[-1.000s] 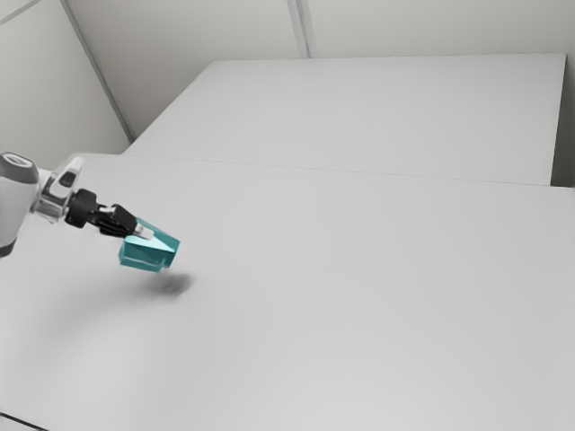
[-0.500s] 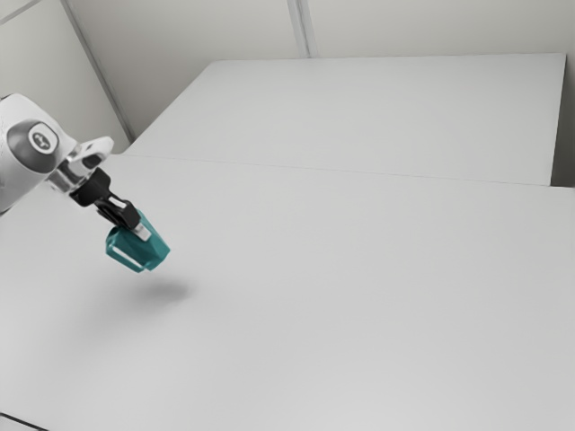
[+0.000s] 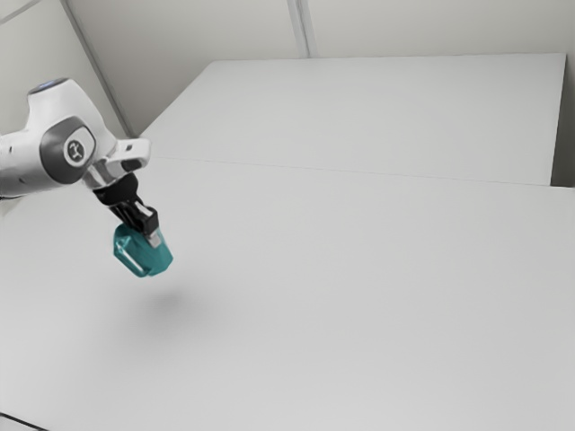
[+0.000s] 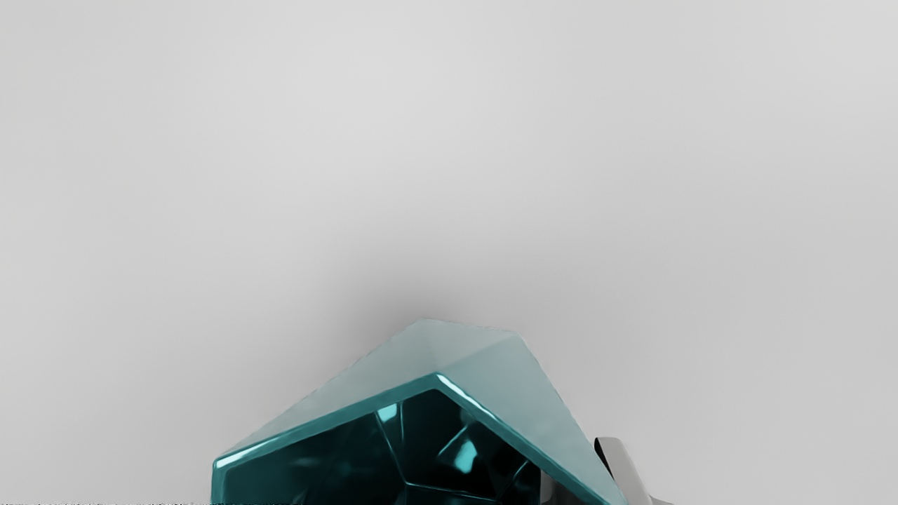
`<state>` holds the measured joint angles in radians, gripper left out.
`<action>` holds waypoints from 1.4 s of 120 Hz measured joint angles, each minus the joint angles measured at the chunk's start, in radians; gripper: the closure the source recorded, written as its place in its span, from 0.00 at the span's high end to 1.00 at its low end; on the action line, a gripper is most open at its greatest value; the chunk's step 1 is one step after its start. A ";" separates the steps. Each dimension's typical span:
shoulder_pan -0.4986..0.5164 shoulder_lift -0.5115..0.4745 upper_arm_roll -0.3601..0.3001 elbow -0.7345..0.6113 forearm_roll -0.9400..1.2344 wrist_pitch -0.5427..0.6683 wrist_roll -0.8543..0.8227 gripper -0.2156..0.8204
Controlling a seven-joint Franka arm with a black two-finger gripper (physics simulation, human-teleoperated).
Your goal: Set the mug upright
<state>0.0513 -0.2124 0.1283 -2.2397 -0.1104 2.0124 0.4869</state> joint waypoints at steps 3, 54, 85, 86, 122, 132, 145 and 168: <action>-0.001 0.000 -0.006 -0.008 0.008 0.007 -0.016 0.04; -0.032 0.008 -0.091 -0.084 0.117 0.080 -0.254 0.04; -0.034 0.015 -0.144 -0.111 0.152 0.090 -0.371 0.04; -0.035 0.016 -0.145 -0.111 0.152 0.090 -0.374 0.04; -0.048 0.068 -0.159 -0.116 0.181 0.147 -0.474 0.04; -0.053 0.083 -0.159 -0.115 0.186 0.165 -0.496 0.04; -0.056 0.102 -0.162 -0.114 0.195 0.184 -0.522 0.04; -0.064 0.127 -0.165 -0.114 0.202 0.216 -0.559 0.04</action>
<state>-0.0130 -0.0852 -0.0370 -2.3535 0.0918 2.2287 -0.0719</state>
